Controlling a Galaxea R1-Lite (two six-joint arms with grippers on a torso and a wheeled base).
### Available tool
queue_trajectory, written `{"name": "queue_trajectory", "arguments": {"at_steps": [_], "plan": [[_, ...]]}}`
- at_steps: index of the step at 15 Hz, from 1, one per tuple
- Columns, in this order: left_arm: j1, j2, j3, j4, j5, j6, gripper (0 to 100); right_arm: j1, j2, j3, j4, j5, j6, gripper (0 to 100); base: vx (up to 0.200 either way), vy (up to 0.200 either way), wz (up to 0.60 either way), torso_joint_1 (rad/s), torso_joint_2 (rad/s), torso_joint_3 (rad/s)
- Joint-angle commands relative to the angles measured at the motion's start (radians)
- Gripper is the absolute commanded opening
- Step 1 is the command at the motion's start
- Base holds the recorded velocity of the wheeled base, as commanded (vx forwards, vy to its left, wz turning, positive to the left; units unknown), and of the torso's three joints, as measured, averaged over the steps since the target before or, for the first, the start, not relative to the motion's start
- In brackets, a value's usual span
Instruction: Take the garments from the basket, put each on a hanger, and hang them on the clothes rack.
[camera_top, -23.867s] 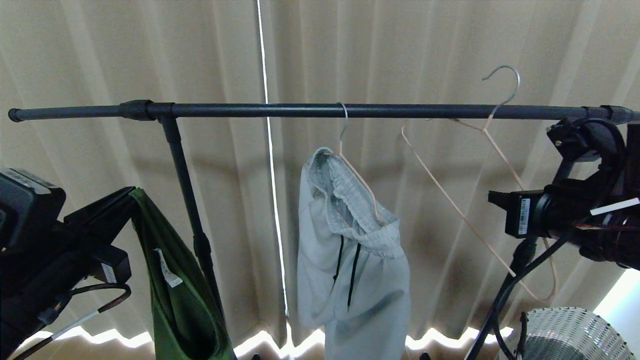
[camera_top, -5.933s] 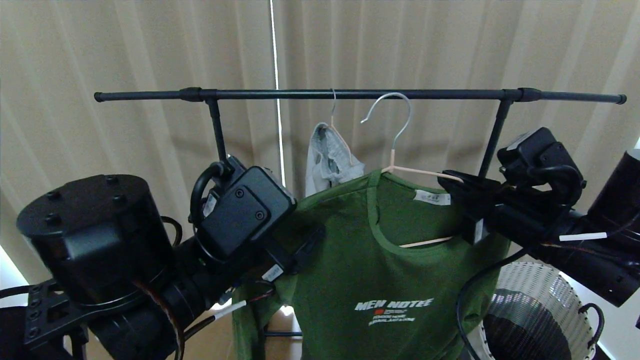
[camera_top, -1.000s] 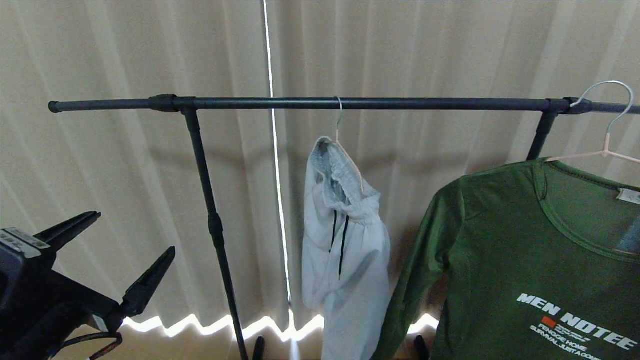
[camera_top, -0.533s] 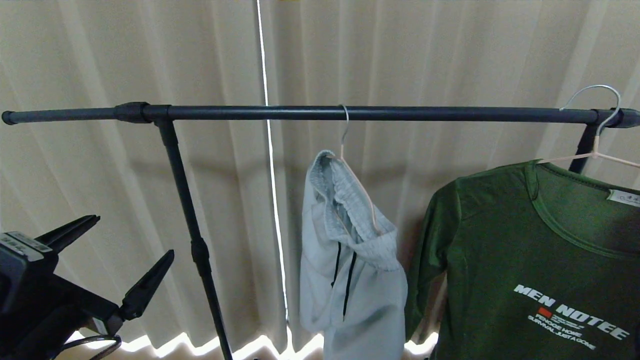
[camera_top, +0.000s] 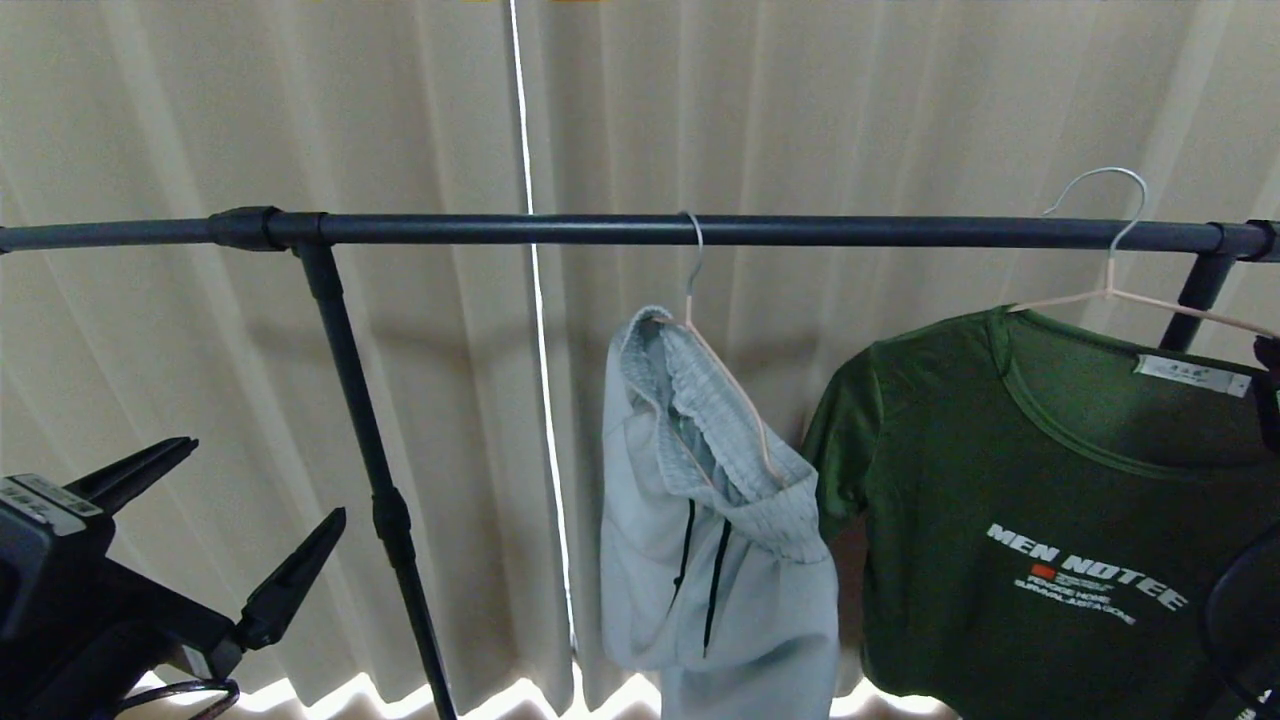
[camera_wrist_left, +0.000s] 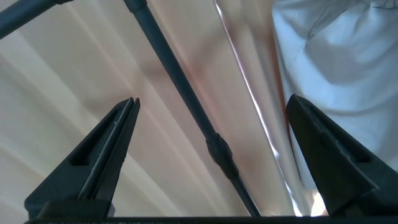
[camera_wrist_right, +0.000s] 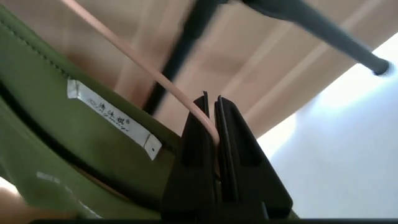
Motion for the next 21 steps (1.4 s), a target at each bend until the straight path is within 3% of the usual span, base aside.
{"name": "queue_trajectory", "arguments": {"at_steps": [1, 19, 20, 21], "plan": [[0.0, 0.001, 0.0, -0.001, -0.001, -0.001, 100, 0.032, 0.06, -0.001, -0.012, -0.014, -0.001, 0, 0.0, 0.0, 0.0, 0.0, 0.0, 0.0], [0.0, 0.003, 0.009, -0.001, -0.001, 0.001, 100, 0.155, 0.063, 0.045, -0.018, -0.022, 0.002, 0, 0.0, 0.0, 0.0, 0.0, 0.0, 0.0], [0.0, 0.003, 0.009, -0.001, 0.001, 0.001, 100, 0.16, 0.053, 0.054, -0.018, -0.022, 0.002, 100, 0.0, 0.0, 0.0, 0.0, 0.0, 0.0], [0.0, 0.003, 0.009, -0.001, -0.001, 0.001, 100, 0.17, 0.043, 0.066, -0.018, -0.022, 0.004, 100, 0.0, 0.0, 0.0, 0.0, 0.0, 0.0]]}}
